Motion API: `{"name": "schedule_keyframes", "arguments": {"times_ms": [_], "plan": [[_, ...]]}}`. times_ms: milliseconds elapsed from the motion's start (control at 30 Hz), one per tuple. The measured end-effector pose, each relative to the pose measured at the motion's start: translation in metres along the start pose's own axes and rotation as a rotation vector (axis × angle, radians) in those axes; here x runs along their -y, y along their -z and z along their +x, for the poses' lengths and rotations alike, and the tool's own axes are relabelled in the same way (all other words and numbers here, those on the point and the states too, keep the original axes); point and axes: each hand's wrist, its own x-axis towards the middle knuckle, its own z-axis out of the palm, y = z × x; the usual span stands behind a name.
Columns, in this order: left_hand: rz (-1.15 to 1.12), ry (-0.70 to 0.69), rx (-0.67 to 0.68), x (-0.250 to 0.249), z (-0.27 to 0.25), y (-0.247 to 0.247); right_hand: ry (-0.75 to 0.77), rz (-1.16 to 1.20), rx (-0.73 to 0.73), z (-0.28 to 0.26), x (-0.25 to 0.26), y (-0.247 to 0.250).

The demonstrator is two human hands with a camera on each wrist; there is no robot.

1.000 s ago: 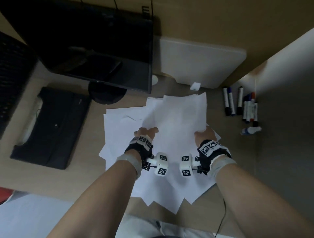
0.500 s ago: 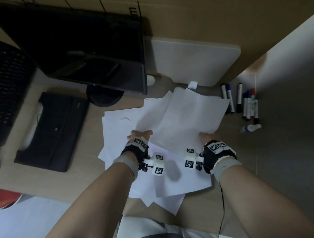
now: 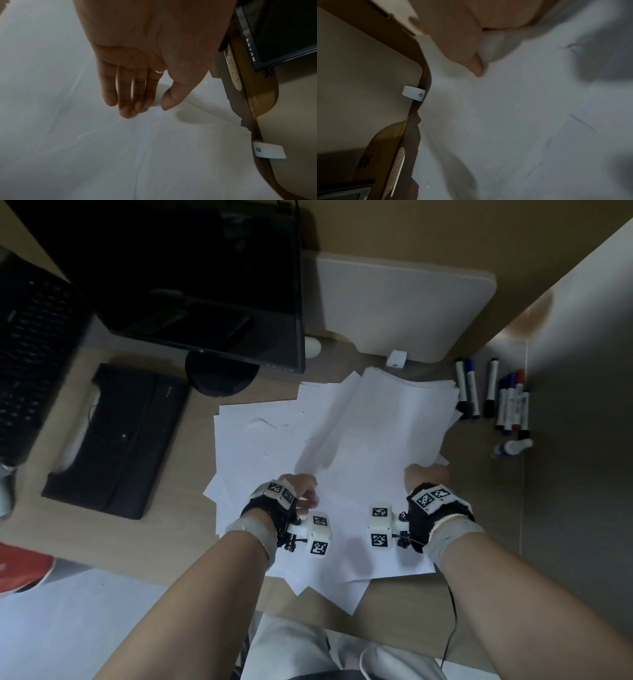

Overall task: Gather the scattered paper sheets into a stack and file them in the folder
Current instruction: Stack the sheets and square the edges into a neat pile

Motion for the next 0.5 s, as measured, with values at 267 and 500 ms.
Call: {"name": "schedule_keyframes", "arguments": {"times_ms": [267, 500], "plan": [[-0.175, 0.006, -0.043, 0.004, 0.005, -0.002, 0.048, 0.24, -0.066, -0.009, 0.003, -0.023], [-0.074, -0.036, -0.082, -0.007, 0.002, -0.008, 0.21, 0.219, -0.203, -0.012, 0.005, 0.0]]}}
